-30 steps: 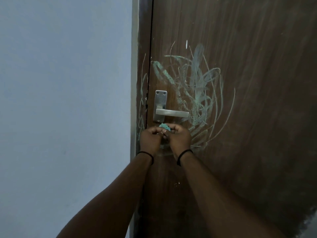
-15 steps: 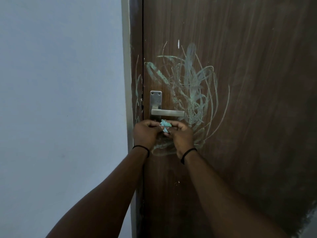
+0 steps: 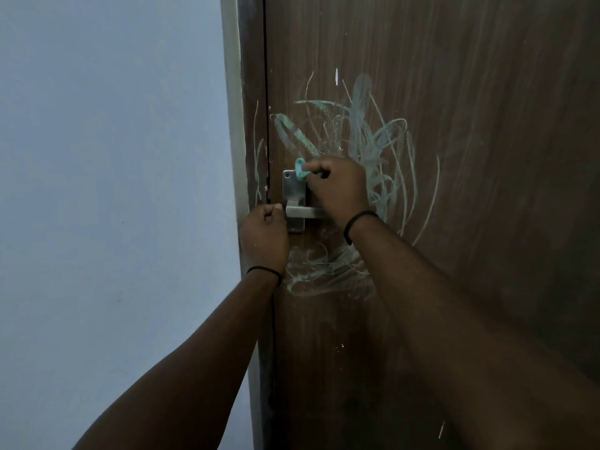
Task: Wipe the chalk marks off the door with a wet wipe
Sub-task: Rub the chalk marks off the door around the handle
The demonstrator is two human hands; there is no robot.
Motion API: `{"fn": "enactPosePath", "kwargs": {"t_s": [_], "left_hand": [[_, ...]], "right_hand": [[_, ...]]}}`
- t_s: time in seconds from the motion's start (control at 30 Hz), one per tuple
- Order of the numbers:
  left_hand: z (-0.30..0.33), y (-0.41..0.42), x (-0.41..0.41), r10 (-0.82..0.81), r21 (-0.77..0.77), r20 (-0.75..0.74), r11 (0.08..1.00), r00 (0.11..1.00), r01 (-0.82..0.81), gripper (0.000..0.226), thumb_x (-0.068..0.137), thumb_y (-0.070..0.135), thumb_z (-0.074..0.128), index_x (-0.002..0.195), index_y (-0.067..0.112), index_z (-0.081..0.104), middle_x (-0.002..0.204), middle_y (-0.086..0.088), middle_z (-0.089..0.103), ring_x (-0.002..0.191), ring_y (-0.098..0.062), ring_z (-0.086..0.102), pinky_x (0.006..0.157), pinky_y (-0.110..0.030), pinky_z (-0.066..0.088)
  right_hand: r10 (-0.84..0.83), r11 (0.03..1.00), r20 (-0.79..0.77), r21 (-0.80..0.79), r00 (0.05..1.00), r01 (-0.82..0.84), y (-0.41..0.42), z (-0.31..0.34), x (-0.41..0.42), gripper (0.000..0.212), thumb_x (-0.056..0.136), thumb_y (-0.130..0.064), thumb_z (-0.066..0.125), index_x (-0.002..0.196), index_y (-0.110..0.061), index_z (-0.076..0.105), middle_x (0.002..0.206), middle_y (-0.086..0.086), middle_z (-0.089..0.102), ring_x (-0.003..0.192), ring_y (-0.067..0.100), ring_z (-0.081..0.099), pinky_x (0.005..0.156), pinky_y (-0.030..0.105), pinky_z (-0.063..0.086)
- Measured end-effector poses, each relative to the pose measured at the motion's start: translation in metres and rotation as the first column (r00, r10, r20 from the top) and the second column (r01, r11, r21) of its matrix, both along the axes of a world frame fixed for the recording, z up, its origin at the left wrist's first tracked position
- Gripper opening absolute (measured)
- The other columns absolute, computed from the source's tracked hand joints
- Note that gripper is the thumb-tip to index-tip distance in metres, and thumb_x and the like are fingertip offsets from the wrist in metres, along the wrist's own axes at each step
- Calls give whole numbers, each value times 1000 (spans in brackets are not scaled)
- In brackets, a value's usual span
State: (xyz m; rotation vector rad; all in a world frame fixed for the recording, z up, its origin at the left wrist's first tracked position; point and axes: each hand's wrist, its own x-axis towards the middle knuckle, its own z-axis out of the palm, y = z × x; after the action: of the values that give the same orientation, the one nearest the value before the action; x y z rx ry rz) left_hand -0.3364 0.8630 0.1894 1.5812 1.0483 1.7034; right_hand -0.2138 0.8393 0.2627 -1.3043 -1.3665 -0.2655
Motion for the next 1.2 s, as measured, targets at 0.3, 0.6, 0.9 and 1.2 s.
{"fn": "enactPosePath", "kwargs": {"t_s": [0.3, 0.6, 0.9, 1.2], "left_hand": [[2, 1, 2, 24, -14, 25, 1000, 999, -24, 23, 99, 24, 47, 101, 12, 68, 91, -7, 70, 87, -25, 66, 83, -44, 54], [3, -6, 1, 0, -83, 28, 997, 1000, 2, 24, 99, 21, 48, 104, 10, 68, 95, -10, 70, 90, -27, 66, 85, -44, 54], [8, -9, 3, -5, -96, 26, 995, 1000, 7, 23, 99, 23, 49, 102, 9, 67, 93, -10, 71, 89, -27, 67, 82, -41, 55], [5, -5, 3, 11, -90, 3, 996, 1000, -11, 22, 98, 23, 48, 101, 13, 67, 92, -7, 70, 86, -25, 67, 82, -43, 56]], "right_hand": [[-63, 986, 253, -133, 966, 99, 9, -5, -2, 15, 79, -4, 69, 78, -17, 77, 89, 0, 71, 79, 14, 64, 78, 34, 56], [-100, 988, 132, -105, 986, 114, 2, 15, -9, 22, 79, 3, 64, 81, -14, 78, 87, 2, 75, 80, 13, 68, 81, 31, 57], [-127, 939, 105, -307, 986, 153, 8, 27, -5, 18, 77, -2, 68, 67, -15, 76, 70, 1, 72, 63, 7, 62, 65, 24, 55], [43, 915, 134, -402, 990, 15, -8, 2, 4, 21, 86, -1, 59, 82, -10, 77, 88, 3, 74, 66, 5, 57, 67, 26, 52]]}}
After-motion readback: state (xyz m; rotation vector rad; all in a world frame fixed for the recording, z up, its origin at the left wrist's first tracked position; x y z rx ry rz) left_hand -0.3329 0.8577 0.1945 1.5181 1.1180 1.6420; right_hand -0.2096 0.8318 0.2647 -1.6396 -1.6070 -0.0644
